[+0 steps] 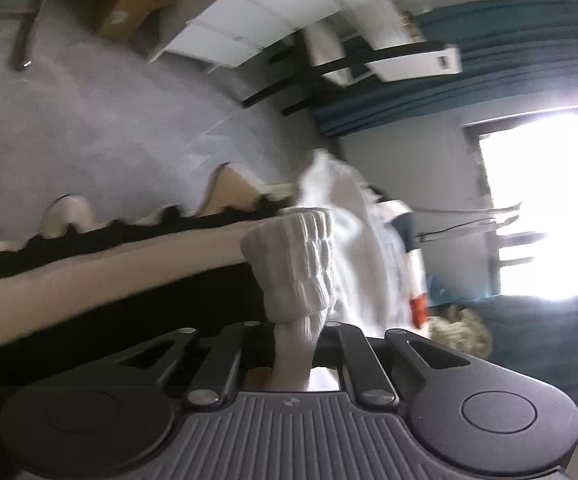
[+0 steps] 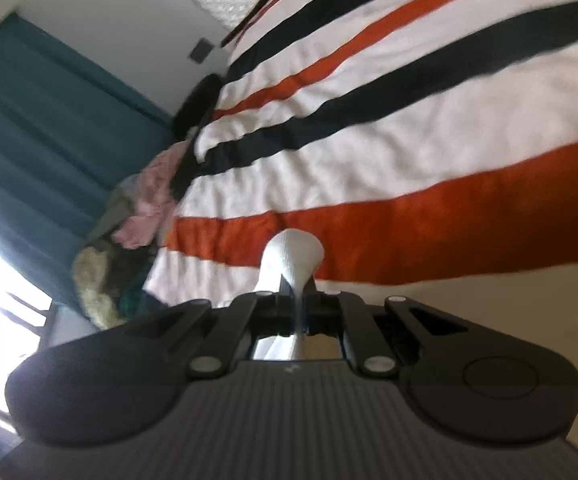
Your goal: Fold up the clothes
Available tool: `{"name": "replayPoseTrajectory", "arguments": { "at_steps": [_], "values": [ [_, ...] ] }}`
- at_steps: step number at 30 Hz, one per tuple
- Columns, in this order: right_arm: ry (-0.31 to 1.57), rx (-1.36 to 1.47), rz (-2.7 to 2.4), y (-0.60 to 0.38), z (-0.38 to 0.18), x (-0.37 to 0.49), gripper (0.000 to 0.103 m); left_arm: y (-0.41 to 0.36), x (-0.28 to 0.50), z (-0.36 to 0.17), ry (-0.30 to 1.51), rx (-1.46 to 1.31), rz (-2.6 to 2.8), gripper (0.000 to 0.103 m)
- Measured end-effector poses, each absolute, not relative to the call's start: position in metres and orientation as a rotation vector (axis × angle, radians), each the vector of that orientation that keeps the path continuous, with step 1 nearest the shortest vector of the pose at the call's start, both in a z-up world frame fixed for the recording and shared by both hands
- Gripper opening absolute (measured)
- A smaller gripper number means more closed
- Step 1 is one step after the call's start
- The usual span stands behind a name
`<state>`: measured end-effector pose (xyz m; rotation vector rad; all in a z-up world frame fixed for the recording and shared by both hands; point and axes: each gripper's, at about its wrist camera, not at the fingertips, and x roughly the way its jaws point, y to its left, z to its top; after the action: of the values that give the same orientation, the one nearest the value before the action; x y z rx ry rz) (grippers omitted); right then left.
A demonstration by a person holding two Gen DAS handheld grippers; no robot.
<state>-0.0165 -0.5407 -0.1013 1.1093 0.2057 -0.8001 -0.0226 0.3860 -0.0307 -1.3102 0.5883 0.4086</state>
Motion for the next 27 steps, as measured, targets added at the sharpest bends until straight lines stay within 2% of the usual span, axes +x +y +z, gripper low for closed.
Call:
{"name": "replayPoseTrajectory", "arguments": {
  "at_steps": [5, 9, 10, 11, 12, 13, 14, 16, 19, 23, 27],
  "values": [
    [0.340, 1.323, -0.953, -0.545, -0.137, -0.040, 0.008, 0.394, -0.042, -0.062, 0.638, -1.287, 0.411, 0.012],
    [0.357, 1.411, -0.957, -0.550, -0.147, -0.049, 0.012, 0.396, -0.052, -0.058, 0.668, -1.237, 0.399, 0.026],
    [0.360, 1.399, -0.958, -0.549, -0.144, -0.049, 0.020, 0.397, -0.055, -0.055, 0.671, -1.229, 0.401, 0.040],
    [0.361, 1.367, -0.974, -0.547, -0.139, -0.048, 0.025, 0.397, -0.059, -0.052, 0.673, -1.220, 0.403, 0.049],
    [0.339, 1.321, -0.996, -0.543, -0.132, -0.049, 0.034, 0.395, -0.063, -0.044, 0.669, -1.199, 0.414, 0.066],
    [0.301, 1.273, -1.014, -0.542, -0.123, -0.050, 0.044, 0.392, -0.068, -0.034, 0.661, -1.152, 0.421, 0.078],
    [0.264, 1.225, -1.032, -0.541, -0.114, -0.050, 0.051, 0.387, -0.067, -0.025, 0.661, -1.085, 0.437, 0.082],
    [0.191, 1.131, -1.056, -0.539, -0.098, -0.051, 0.073, 0.372, -0.065, -0.001, 0.661, -0.922, 0.467, 0.088],
    [0.168, 1.009, -0.944, -0.536, -0.082, -0.035, 0.074, 0.338, -0.049, 0.033, 0.618, -0.713, 0.444, 0.097],
    [0.374, 0.781, -0.653, -0.534, -0.083, 0.031, 0.076, 0.274, -0.011, 0.056, 0.550, -0.584, 0.345, 0.098],
    [0.551, 0.594, -0.494, -0.526, -0.099, 0.087, 0.074, 0.199, 0.034, 0.058, 0.553, -0.489, 0.216, 0.098]
  ]
}}
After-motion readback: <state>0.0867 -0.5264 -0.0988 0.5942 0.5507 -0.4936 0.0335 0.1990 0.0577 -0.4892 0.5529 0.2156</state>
